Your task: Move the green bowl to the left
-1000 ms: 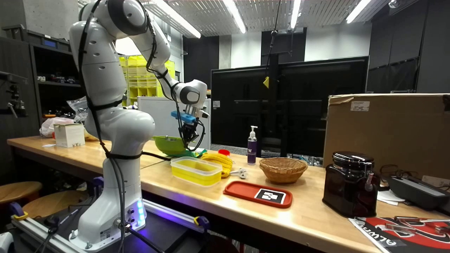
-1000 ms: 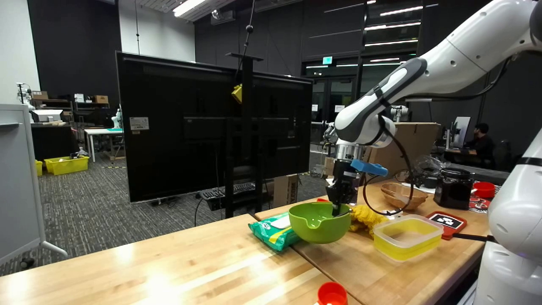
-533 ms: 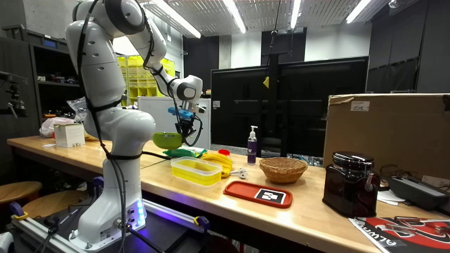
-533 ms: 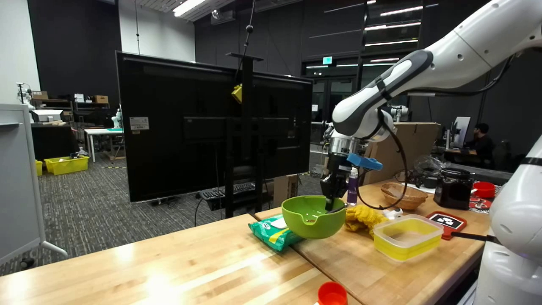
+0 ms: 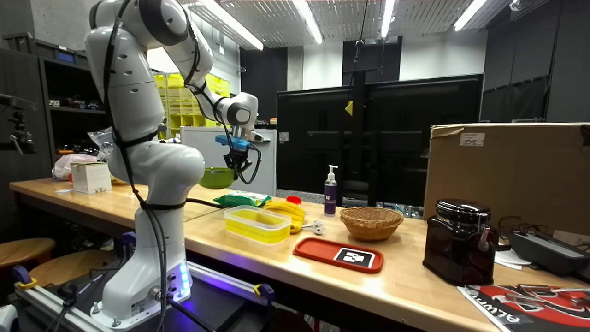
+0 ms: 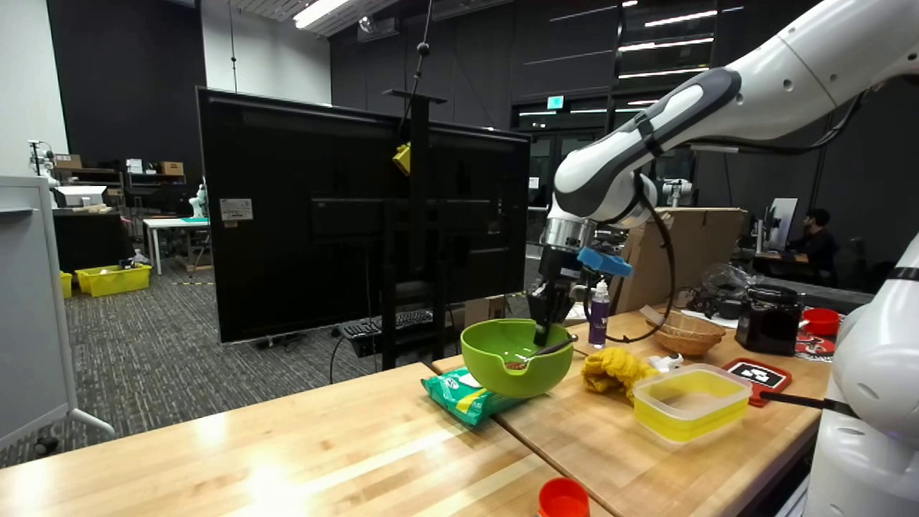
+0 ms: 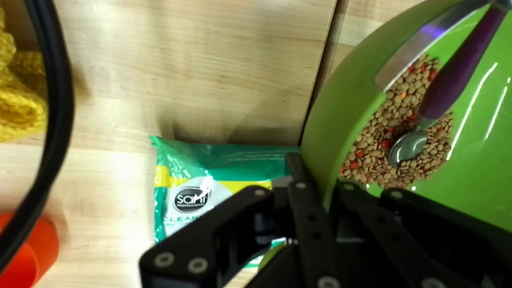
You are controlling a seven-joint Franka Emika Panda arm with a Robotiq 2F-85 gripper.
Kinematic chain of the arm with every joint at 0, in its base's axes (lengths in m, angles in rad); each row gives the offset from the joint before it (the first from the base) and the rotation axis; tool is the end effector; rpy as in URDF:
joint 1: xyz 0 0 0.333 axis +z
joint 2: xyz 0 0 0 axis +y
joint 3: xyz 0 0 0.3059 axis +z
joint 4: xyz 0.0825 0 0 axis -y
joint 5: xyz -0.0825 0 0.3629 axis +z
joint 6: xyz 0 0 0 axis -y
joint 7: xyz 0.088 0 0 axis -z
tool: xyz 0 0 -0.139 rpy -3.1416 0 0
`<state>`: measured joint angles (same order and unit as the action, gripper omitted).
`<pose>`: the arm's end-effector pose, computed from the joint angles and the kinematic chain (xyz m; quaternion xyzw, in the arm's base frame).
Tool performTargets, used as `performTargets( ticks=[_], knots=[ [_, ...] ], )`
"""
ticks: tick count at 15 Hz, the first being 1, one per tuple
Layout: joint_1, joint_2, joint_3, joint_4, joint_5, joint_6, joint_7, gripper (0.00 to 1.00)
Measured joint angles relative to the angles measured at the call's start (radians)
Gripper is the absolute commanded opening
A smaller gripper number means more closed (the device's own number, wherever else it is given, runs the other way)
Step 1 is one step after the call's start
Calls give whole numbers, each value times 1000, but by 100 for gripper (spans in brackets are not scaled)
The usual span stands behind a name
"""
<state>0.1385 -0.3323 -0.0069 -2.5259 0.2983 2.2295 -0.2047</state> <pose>0.4097 0.0709 0.3707 -0.9895 -0.0780 -0.0220 0.1195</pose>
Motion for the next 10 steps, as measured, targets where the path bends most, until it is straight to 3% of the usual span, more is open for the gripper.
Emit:
performTargets(
  ticks=[10],
  knots=[
    [39,120,22,142,7,-39,-78,2]
  ],
)
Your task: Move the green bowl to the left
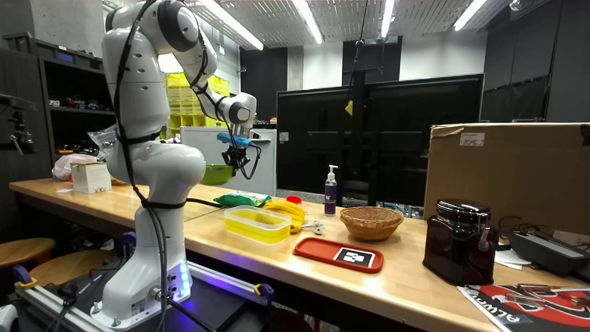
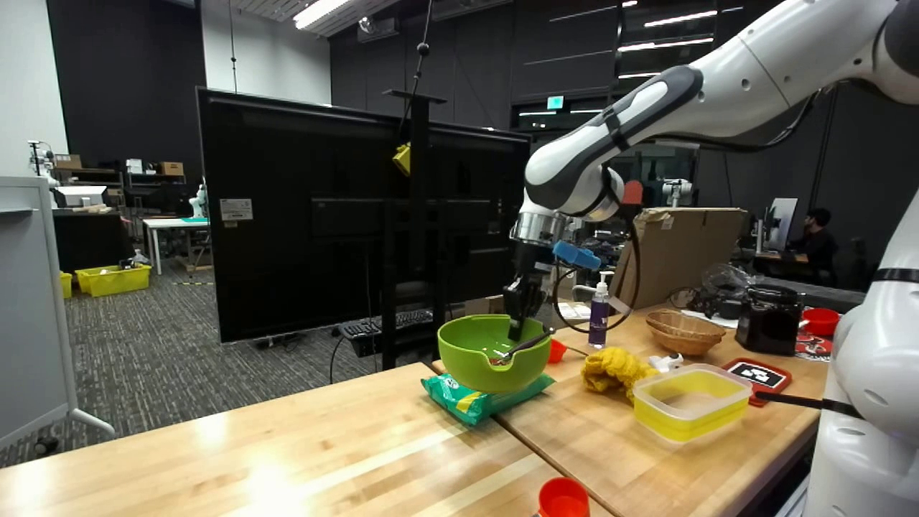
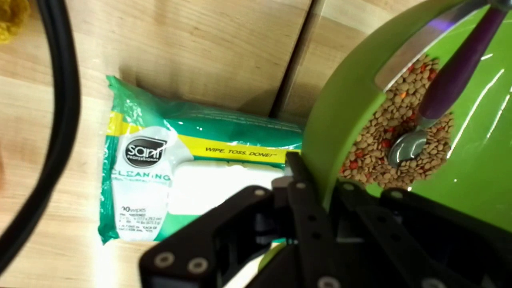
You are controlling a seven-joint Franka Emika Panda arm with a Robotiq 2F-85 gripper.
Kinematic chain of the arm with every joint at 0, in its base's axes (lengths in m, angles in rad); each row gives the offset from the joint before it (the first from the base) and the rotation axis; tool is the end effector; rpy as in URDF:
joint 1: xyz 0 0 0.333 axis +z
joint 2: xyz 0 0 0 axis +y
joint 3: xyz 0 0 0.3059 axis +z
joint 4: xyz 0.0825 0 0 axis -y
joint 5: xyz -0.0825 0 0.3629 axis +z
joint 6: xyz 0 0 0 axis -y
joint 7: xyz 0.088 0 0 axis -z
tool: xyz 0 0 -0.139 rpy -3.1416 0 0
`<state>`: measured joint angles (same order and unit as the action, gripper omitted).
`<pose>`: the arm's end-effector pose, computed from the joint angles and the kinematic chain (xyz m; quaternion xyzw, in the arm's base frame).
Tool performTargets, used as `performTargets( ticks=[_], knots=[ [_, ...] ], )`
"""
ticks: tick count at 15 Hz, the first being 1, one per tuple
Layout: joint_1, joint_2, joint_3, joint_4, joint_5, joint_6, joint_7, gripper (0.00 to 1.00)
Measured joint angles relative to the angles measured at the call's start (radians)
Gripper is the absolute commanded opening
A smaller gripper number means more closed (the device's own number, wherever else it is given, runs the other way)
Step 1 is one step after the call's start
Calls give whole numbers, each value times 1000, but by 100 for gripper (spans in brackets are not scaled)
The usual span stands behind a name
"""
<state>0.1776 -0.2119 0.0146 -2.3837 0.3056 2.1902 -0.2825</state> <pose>0.4425 0.1051 0.3772 -0.9813 -0.1475 -0.0148 0.1227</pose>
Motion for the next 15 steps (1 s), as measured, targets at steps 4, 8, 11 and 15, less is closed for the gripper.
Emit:
performTargets(
  ticks=[4,8,11,15],
  knots=[
    [1,82,29,66,22,-7,-20,2],
    [1,160,58,131,40,-20,-26,2],
    [1,214,84,175,46,-22,-26,2],
    [1,282,120,223,69,-23,-24,2]
  ],
)
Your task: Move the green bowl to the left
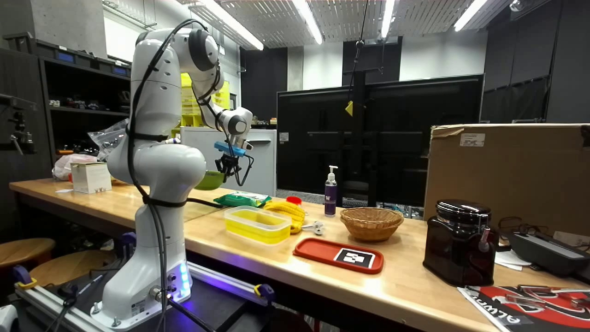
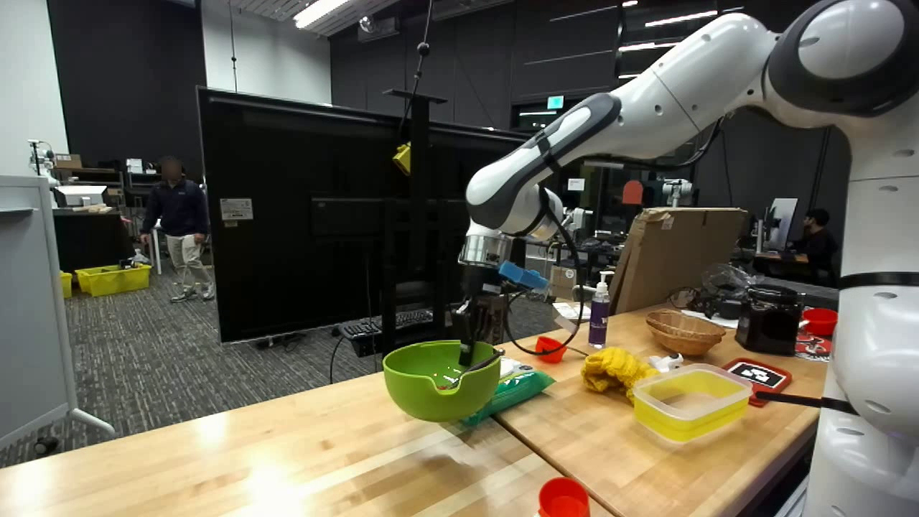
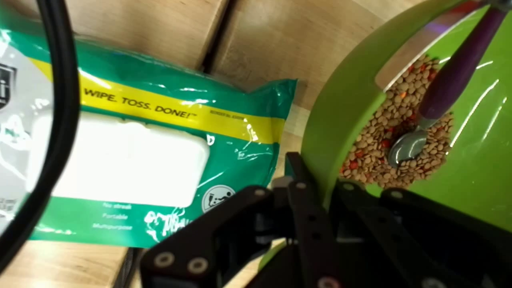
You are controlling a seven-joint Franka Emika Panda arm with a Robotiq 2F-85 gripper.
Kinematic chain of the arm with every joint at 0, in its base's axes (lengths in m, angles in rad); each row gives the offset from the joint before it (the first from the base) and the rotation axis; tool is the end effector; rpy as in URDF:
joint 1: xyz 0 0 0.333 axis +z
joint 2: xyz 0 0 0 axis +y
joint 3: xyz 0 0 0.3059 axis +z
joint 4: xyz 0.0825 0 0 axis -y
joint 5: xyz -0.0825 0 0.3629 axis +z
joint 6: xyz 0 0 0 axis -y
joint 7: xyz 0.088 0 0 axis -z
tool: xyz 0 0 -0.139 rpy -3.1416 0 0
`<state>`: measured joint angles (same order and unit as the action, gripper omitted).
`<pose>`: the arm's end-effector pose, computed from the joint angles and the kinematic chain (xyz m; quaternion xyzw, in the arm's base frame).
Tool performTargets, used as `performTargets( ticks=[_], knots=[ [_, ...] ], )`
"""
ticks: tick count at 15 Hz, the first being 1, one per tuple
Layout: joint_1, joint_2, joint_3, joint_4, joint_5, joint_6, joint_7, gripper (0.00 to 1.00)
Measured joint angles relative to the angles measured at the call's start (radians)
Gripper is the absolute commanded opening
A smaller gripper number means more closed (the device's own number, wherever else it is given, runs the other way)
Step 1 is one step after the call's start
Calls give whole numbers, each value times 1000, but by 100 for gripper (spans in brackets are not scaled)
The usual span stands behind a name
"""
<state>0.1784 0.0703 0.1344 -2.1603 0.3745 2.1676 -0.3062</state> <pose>0.4903 0.1835 0.3350 -0.9680 -0.1947 0.0316 0.1552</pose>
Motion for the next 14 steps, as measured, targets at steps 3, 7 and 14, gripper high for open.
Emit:
performTargets(
  ticks=[3,7,14],
  knots=[
    [0,47,28,29,8,0,4,2],
    [0,99,60,58,8,18,19,2],
    [0,161,93,69,8,103,20,2]
  ],
)
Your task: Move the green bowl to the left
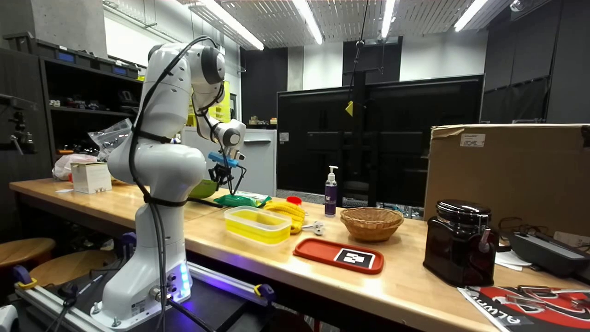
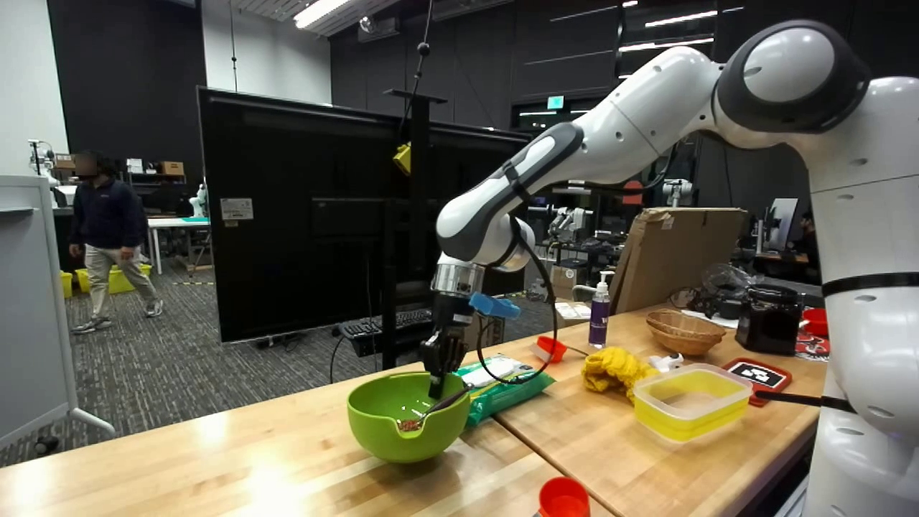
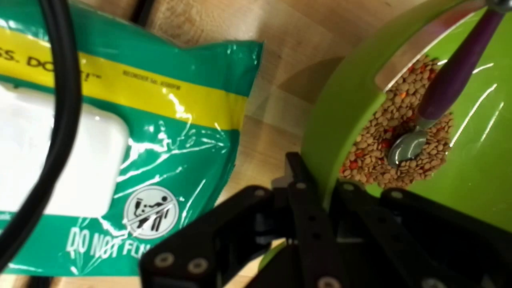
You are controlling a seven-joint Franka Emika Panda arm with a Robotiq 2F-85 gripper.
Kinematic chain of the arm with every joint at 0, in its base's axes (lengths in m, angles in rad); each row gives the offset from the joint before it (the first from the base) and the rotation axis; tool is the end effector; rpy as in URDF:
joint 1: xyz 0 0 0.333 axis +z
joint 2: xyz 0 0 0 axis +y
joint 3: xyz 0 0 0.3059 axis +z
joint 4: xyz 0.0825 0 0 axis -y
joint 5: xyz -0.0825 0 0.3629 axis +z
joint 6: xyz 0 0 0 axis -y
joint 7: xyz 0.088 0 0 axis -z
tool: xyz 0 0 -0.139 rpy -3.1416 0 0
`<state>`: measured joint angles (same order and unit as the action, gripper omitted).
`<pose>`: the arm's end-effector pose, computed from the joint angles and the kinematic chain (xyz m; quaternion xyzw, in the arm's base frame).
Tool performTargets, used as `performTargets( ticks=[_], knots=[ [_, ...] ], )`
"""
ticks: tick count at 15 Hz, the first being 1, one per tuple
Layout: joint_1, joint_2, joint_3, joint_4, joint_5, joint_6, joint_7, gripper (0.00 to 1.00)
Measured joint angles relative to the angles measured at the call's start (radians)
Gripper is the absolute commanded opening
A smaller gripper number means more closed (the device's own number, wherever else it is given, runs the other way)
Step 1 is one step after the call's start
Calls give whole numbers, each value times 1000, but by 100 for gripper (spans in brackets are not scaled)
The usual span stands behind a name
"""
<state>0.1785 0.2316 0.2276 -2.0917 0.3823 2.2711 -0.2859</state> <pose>0.5032 0.2355 0.2874 -0.9626 -0.2110 0.0356 0.1660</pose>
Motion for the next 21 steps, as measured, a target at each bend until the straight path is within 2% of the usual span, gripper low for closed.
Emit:
performTargets(
  ticks=[6,11,12,13,16,21],
  knots=[
    [0,9,21,-37,-6,225,2,2],
    [0,9,35,-85,-7,348,24,2],
    [0,9,38,-91,-7,363,32,16],
    [0,9,39,-96,-7,376,40,34],
    [0,9,42,-102,-15,389,63,50],
    [0,7,43,-111,-46,392,93,84]
  ],
)
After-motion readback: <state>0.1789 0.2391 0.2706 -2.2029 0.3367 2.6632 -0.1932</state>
